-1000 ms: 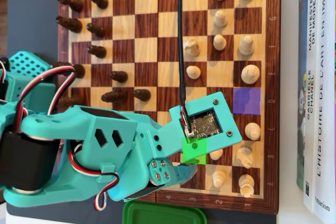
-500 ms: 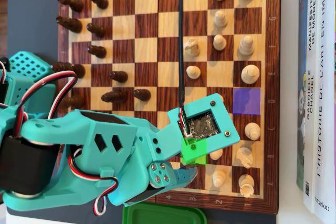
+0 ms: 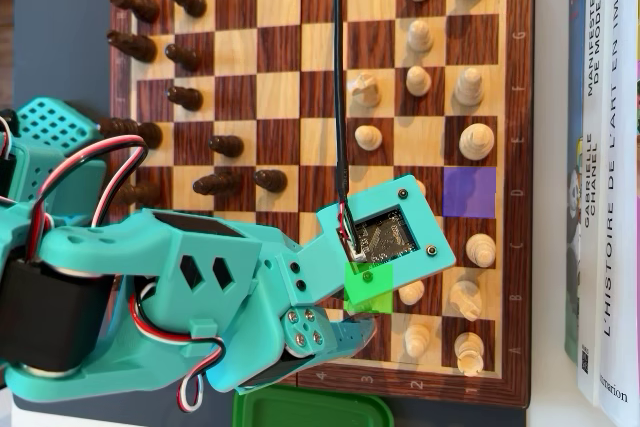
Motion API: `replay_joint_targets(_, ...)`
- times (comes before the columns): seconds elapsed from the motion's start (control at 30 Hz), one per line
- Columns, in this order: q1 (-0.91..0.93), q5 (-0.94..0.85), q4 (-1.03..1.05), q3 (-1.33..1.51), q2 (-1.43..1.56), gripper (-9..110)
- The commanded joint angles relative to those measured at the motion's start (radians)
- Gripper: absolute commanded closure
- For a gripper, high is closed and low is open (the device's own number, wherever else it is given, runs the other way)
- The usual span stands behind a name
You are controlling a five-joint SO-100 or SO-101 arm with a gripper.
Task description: Play chess
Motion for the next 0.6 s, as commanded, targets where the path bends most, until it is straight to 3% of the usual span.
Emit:
replay_joint_targets(0.0,0.006,-0.006,-0.002,-0.011,0.021,95)
replay_joint_targets(0.57,-0.017,0.005,-0.002,0.040,0.147,92)
